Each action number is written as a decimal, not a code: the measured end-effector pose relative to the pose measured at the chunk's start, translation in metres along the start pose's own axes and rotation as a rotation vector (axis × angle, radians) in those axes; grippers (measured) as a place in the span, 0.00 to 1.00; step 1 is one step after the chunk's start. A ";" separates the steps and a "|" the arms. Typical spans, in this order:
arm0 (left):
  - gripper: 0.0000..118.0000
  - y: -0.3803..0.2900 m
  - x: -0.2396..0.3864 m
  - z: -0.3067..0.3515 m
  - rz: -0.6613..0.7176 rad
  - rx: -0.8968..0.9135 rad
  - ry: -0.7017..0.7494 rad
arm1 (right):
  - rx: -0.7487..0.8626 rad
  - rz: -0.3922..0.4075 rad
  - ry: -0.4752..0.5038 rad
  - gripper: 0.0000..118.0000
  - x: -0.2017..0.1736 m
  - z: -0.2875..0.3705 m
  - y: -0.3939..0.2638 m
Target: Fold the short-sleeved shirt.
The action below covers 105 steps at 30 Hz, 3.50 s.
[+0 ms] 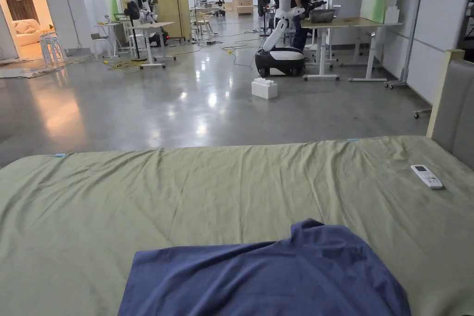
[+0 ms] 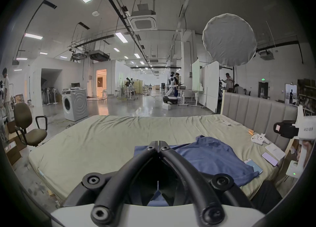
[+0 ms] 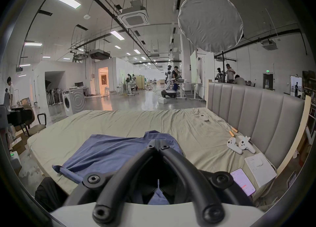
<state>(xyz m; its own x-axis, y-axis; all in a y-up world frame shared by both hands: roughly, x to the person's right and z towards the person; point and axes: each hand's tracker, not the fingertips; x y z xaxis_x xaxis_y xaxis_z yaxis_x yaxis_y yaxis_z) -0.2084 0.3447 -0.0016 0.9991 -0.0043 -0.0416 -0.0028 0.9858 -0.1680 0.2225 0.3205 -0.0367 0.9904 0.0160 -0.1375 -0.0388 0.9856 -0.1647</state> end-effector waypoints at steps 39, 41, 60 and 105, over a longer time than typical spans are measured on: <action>0.21 -0.185 -0.089 -0.155 0.081 -0.870 -0.005 | -0.245 -0.130 -0.004 0.00 0.021 -0.015 -0.047; 0.13 -0.189 -0.085 -0.158 0.127 -0.888 -0.029 | -0.261 -0.126 -0.021 0.00 0.025 -0.014 -0.051; 0.11 -0.185 -0.058 -0.157 0.001 -0.920 -0.008 | -0.736 -0.055 -0.081 0.61 0.069 -0.101 -0.165; 0.73 -0.077 -0.115 -0.259 0.179 -0.328 0.016 | -0.388 -0.236 -0.119 0.71 0.135 -0.271 -0.095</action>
<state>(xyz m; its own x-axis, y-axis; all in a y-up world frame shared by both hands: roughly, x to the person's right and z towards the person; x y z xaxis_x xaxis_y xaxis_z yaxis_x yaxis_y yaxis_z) -0.3341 0.2256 -0.2394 0.9808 0.1585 -0.1138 -0.1935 0.8648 -0.4634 0.3240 0.1834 -0.3042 0.9855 -0.1598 0.0568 0.1652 0.8293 -0.5338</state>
